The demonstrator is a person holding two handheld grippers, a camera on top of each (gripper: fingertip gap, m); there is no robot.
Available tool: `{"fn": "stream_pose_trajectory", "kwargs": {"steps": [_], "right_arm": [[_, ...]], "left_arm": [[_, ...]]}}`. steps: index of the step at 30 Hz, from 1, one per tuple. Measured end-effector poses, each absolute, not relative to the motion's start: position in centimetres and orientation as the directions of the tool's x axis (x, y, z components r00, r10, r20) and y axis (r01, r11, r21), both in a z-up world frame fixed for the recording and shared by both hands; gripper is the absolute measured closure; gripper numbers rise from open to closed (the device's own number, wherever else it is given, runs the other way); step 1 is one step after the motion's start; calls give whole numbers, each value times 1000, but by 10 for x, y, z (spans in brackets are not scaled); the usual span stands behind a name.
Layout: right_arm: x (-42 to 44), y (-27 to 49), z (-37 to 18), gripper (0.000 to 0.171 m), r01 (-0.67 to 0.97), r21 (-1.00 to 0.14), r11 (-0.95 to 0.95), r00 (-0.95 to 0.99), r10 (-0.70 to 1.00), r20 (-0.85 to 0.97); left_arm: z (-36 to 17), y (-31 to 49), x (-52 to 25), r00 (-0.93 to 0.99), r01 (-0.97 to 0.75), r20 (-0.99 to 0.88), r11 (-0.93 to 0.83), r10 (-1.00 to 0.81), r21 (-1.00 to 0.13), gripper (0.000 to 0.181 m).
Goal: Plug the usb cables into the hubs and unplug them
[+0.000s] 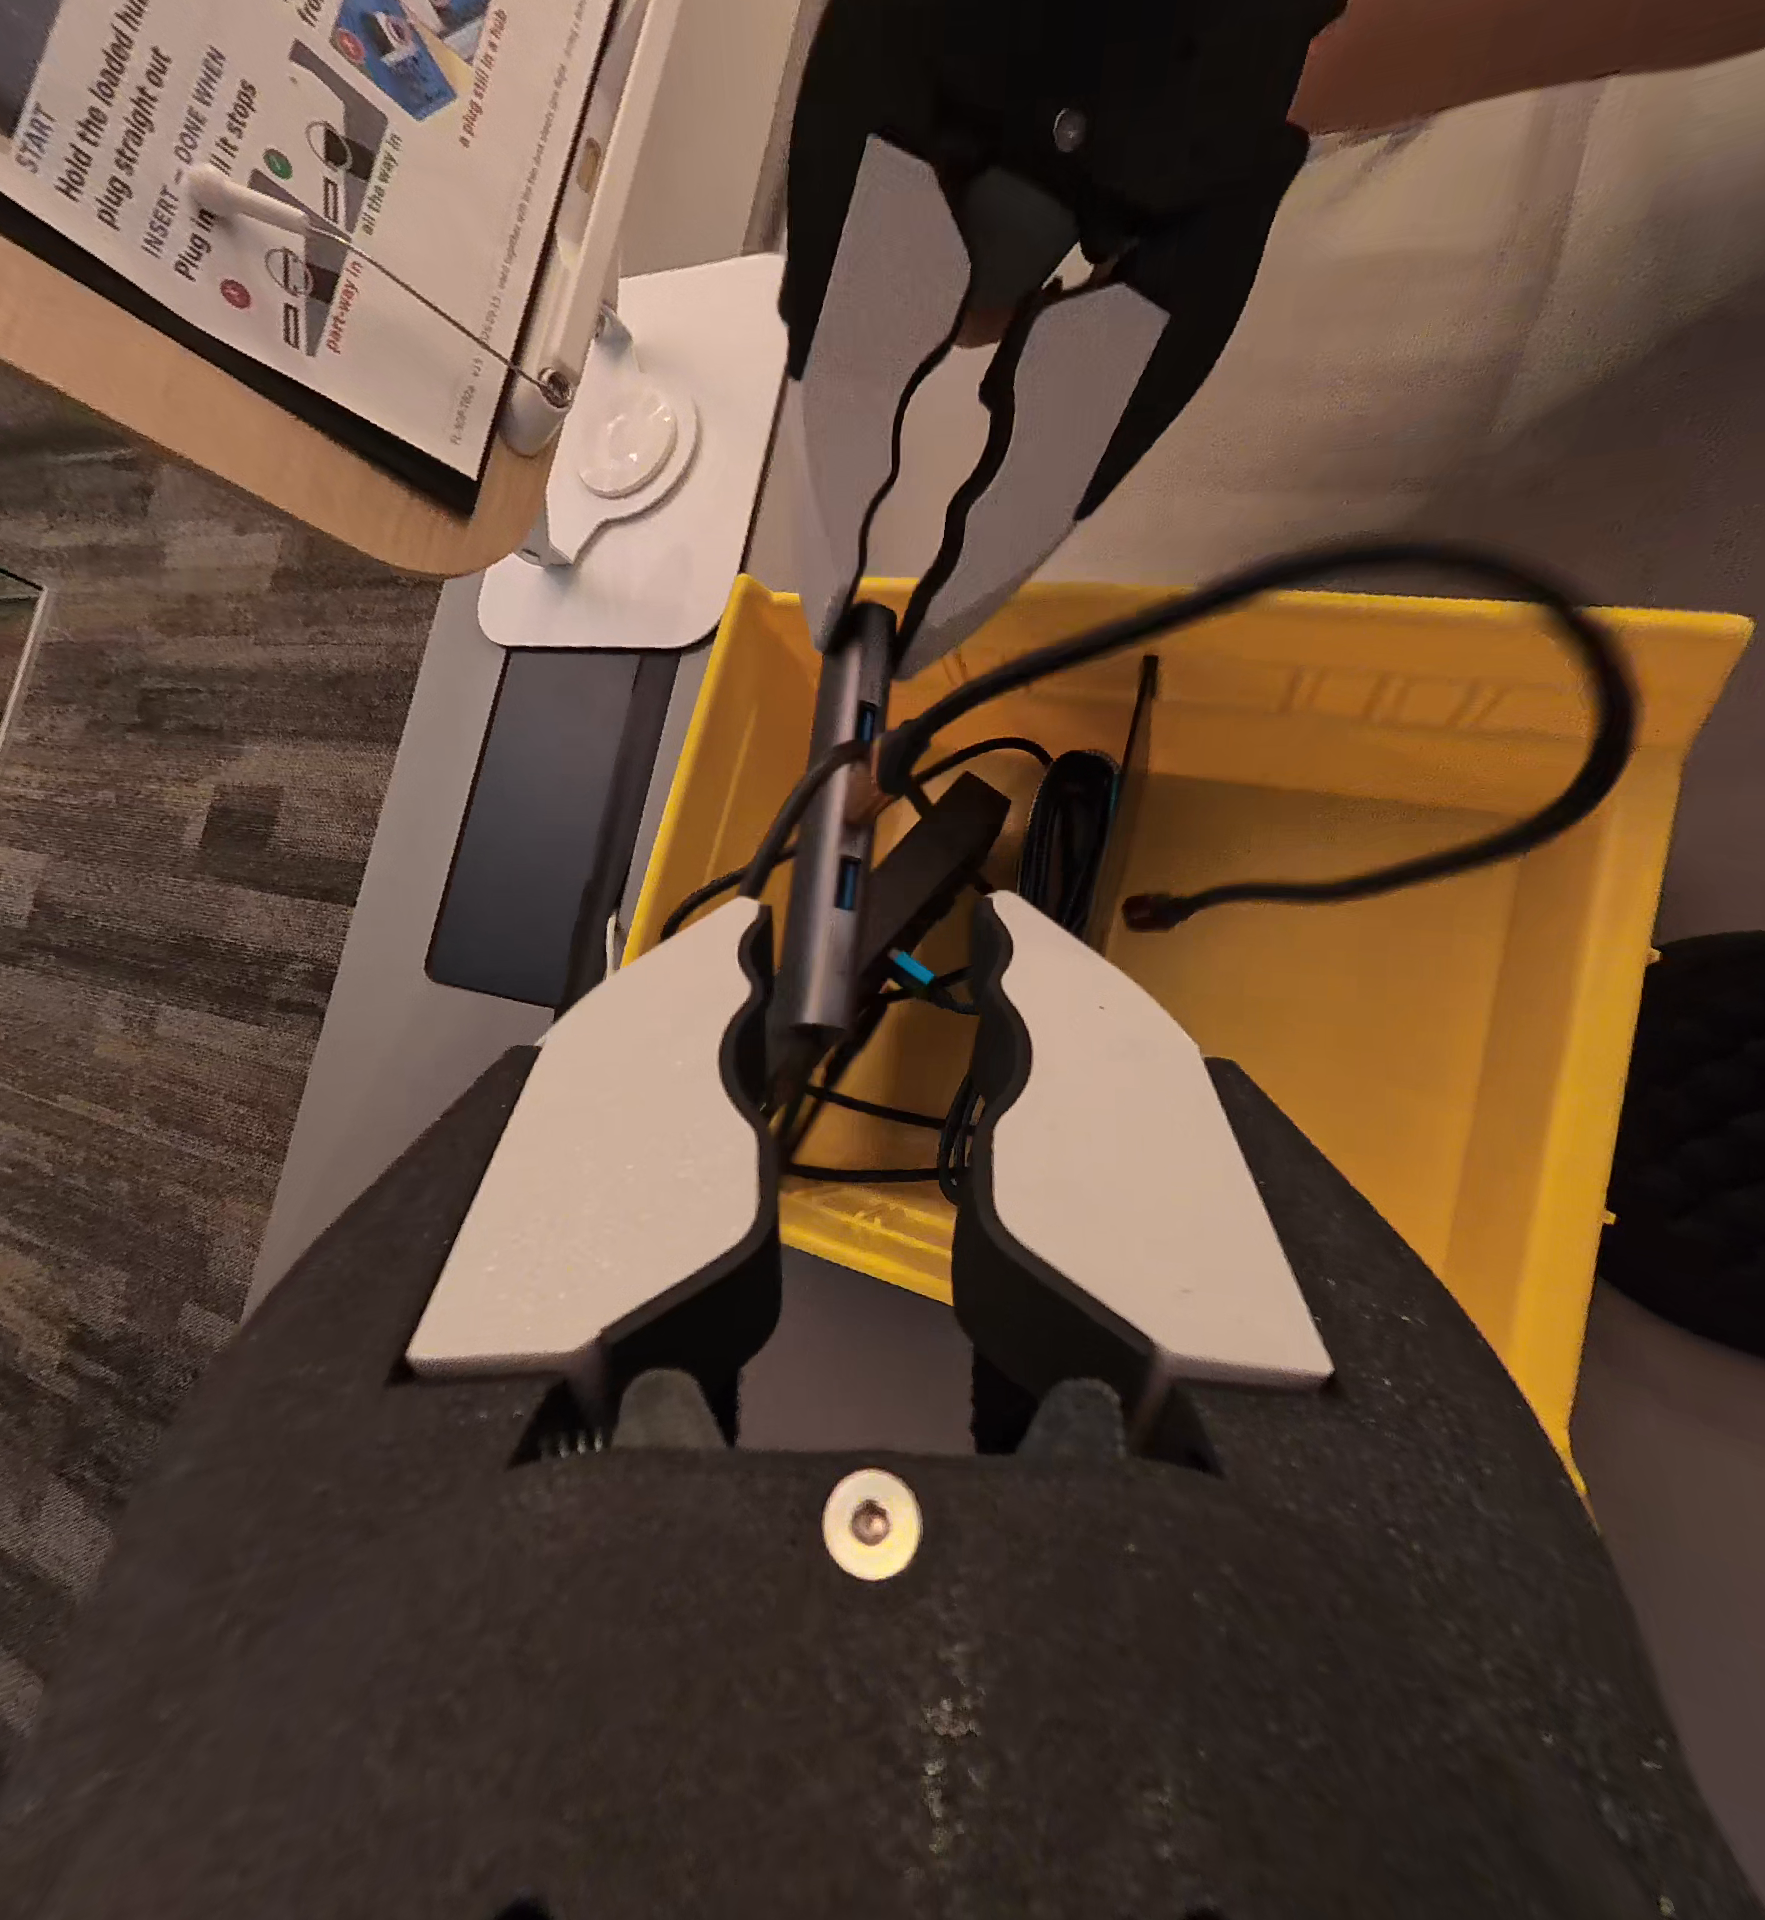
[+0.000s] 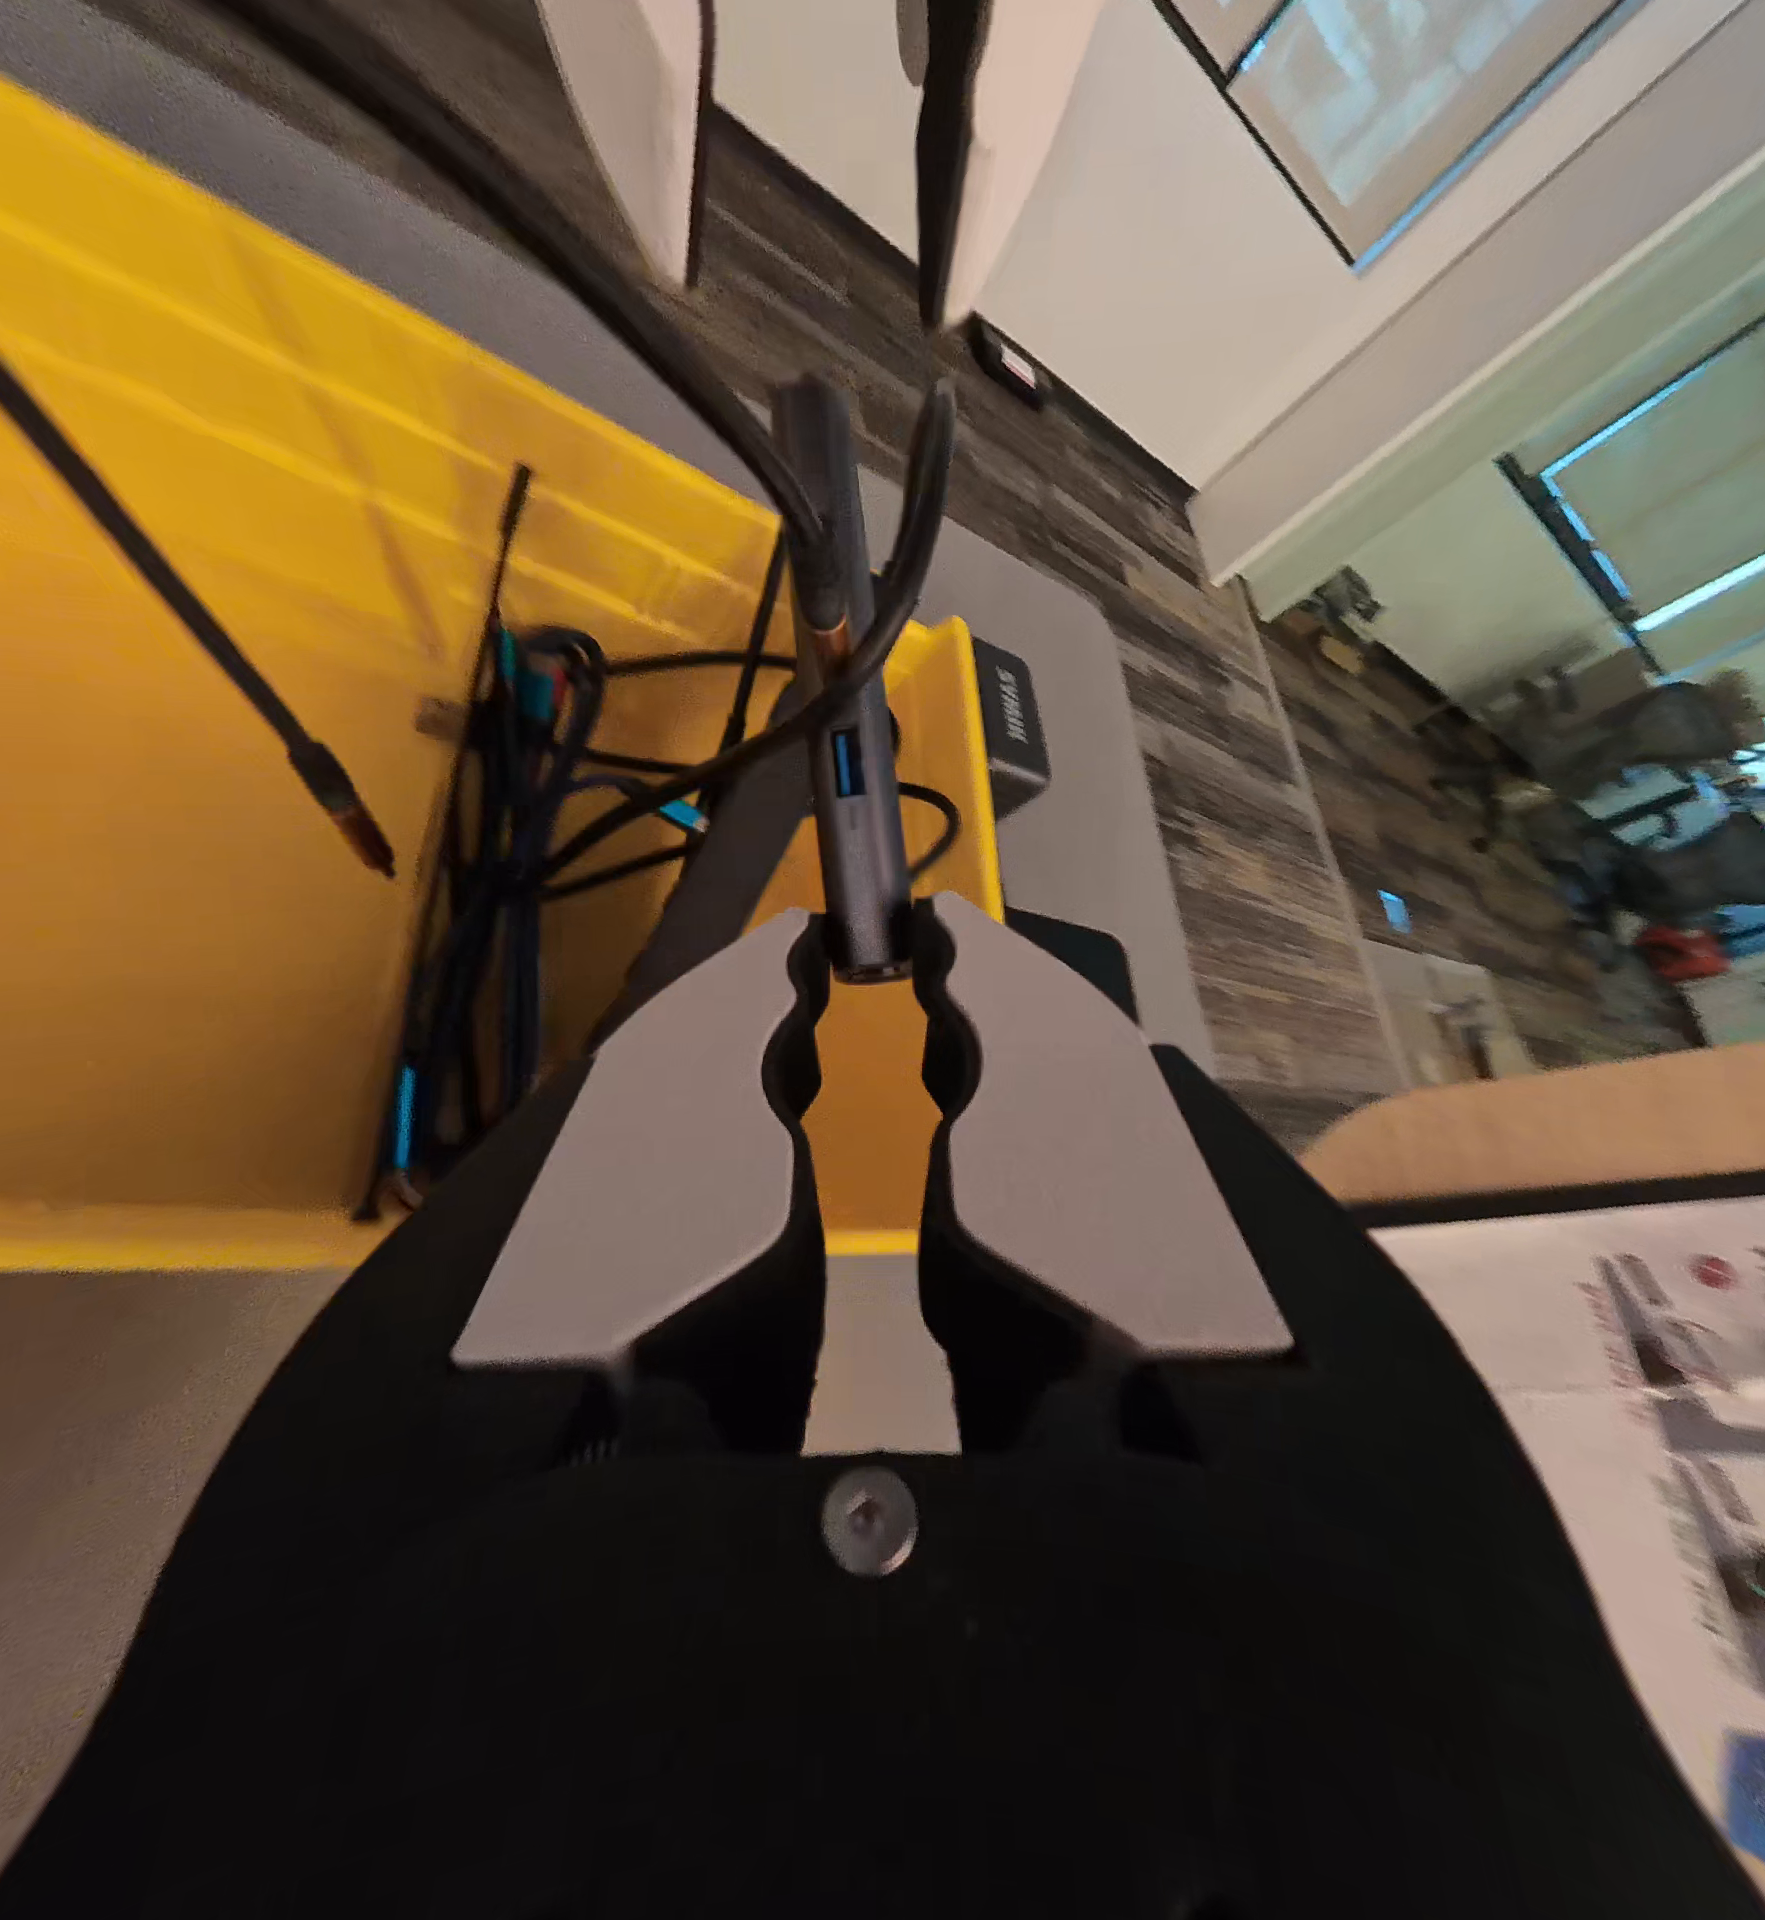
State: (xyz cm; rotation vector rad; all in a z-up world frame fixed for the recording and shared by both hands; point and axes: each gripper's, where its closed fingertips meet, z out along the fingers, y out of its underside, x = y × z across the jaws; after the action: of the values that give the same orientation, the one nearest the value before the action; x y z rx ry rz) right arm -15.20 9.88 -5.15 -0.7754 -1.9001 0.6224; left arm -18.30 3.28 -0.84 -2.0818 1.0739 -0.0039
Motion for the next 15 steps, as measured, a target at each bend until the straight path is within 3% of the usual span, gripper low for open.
{"fn": "stream_pose_trajectory", "kwargs": {"steps": [10, 13, 15], "right_arm": [[-135, 115, -41, 154, 324, -276, 905, -357, 388, 850], [-140, 107, -46, 154, 322, -231, 918, -385, 350, 854], [-143, 105, -50, 154, 324, -227, 919, -393, 349, 851]], "left_arm": [[-15, 44, -200, 697, -670, -387, -356, -604, -651, 146], [-23, 56, -201, 669, -713, -429, -364, -607, -599, 139], [-39, 58, -198, 636, -747, -402, -393, -659, -536, 146]]}}
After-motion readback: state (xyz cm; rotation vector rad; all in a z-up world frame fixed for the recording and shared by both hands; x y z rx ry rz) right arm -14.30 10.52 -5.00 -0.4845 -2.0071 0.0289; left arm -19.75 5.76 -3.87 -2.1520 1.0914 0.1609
